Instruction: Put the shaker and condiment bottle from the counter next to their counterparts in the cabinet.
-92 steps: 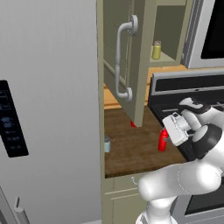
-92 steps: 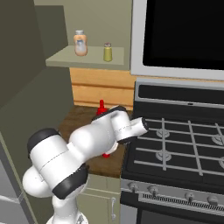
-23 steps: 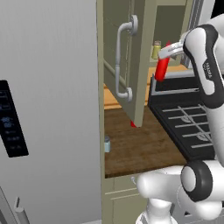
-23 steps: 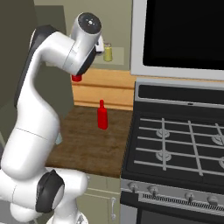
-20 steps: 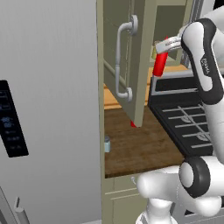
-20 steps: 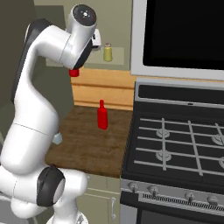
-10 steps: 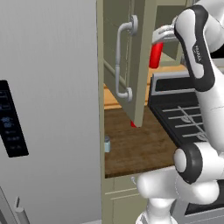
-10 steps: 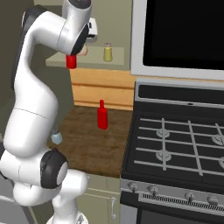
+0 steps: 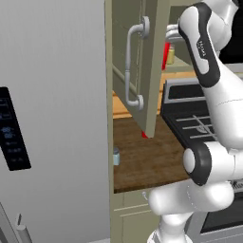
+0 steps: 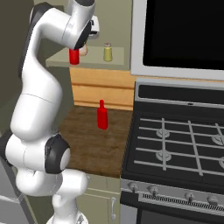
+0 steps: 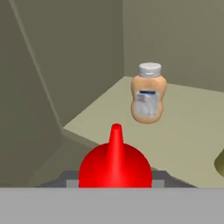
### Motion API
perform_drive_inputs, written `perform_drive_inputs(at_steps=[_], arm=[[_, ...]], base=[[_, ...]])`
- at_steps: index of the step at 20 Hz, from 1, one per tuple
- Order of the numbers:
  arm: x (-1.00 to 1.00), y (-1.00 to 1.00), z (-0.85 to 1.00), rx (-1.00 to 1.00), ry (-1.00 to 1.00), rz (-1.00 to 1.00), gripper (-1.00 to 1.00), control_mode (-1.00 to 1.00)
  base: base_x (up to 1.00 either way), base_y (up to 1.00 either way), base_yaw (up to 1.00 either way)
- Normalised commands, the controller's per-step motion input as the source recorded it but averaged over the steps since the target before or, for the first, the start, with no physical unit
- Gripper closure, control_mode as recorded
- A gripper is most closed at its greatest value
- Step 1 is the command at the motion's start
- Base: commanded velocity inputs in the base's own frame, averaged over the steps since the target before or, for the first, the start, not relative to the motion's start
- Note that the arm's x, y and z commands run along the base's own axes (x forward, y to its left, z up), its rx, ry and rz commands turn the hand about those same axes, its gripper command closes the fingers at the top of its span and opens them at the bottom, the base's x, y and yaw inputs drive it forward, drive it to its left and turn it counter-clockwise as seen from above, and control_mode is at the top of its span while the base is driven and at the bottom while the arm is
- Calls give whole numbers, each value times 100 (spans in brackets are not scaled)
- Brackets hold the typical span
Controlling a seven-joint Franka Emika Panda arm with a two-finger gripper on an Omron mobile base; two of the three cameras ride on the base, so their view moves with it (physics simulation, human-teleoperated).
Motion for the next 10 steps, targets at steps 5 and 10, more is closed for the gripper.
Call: perform_drive_inputs(at_steps=[5,10], arm=[[34,15,0,0,0,0,100,-100],[44,3,0,0,0,-1,100,-100]], base=[[0,0,0],[0,0,0]])
